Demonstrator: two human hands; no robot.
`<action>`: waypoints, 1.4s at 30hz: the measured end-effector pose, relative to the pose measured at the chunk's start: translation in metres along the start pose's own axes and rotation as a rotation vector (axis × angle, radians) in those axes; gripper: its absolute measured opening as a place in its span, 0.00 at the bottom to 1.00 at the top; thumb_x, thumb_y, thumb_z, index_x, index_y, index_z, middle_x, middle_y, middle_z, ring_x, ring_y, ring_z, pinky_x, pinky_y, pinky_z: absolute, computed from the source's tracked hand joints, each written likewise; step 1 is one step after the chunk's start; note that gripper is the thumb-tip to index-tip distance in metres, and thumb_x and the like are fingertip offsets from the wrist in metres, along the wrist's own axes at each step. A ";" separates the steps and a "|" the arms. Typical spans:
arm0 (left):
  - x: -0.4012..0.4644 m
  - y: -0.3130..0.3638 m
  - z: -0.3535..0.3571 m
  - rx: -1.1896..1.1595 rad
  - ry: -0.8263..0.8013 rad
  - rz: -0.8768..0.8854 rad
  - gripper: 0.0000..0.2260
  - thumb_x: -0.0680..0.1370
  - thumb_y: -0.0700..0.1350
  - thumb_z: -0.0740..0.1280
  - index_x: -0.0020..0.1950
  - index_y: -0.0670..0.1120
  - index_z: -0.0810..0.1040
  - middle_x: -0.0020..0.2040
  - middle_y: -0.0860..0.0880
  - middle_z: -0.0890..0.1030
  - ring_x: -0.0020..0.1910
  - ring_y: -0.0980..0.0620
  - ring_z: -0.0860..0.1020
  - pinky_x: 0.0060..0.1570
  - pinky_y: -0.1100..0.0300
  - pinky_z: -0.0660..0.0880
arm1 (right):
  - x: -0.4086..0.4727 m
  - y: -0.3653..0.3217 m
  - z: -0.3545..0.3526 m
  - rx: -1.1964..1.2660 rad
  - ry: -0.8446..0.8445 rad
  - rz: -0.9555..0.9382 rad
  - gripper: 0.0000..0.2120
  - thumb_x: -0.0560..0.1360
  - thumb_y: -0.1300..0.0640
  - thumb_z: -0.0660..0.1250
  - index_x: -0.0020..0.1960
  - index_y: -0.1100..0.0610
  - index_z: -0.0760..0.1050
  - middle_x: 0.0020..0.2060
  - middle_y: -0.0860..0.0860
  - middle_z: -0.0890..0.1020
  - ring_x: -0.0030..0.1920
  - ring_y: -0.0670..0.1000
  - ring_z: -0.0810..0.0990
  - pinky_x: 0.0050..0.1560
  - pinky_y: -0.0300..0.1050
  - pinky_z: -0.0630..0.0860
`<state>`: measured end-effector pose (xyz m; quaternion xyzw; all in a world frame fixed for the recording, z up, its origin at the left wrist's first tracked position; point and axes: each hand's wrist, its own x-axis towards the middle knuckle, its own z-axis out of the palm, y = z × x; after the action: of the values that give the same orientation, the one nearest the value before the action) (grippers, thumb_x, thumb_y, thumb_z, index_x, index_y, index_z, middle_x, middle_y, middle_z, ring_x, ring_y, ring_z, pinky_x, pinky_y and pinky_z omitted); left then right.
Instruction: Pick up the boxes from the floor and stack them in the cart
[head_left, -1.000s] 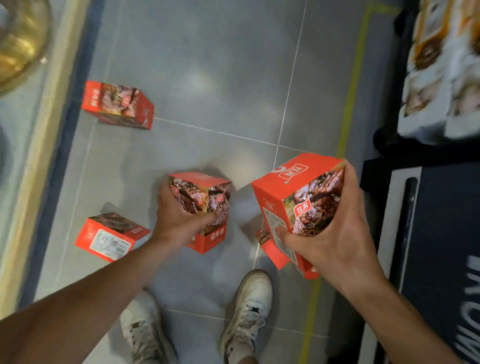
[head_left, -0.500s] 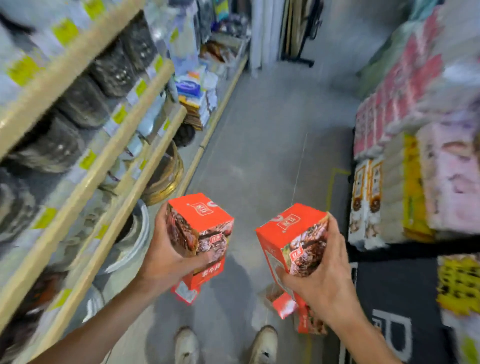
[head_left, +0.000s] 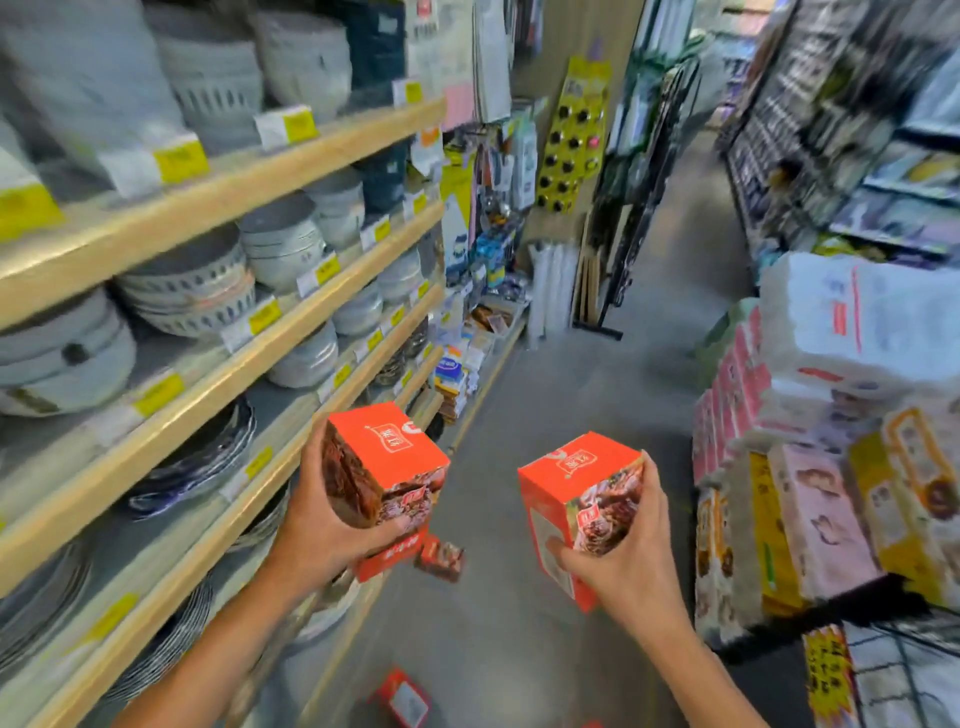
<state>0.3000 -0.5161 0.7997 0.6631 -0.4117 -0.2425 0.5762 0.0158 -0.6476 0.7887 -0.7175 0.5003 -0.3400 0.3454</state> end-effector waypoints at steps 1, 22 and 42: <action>-0.001 0.005 -0.009 0.022 0.006 0.008 0.59 0.55 0.54 0.85 0.78 0.59 0.54 0.72 0.57 0.69 0.69 0.66 0.69 0.66 0.64 0.67 | -0.001 -0.010 0.000 0.010 0.003 -0.028 0.66 0.53 0.36 0.79 0.81 0.47 0.47 0.70 0.42 0.64 0.74 0.49 0.65 0.76 0.54 0.63; -0.072 0.056 -0.069 0.121 0.267 -0.031 0.61 0.55 0.59 0.85 0.78 0.65 0.50 0.74 0.61 0.67 0.72 0.64 0.67 0.71 0.51 0.67 | 0.000 -0.089 0.025 0.250 -0.330 -0.314 0.63 0.54 0.42 0.85 0.79 0.37 0.50 0.71 0.41 0.68 0.72 0.41 0.69 0.69 0.46 0.70; -0.442 0.085 -0.103 0.229 1.246 -0.305 0.56 0.57 0.55 0.85 0.75 0.66 0.53 0.71 0.65 0.69 0.69 0.67 0.70 0.61 0.75 0.69 | -0.198 -0.182 0.170 0.327 -1.348 -0.639 0.69 0.47 0.31 0.83 0.79 0.33 0.46 0.74 0.43 0.65 0.74 0.49 0.68 0.71 0.61 0.70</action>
<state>0.1195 -0.0931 0.8365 0.7878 0.0750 0.1538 0.5916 0.1923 -0.3851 0.8227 -0.8194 -0.1075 0.0181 0.5627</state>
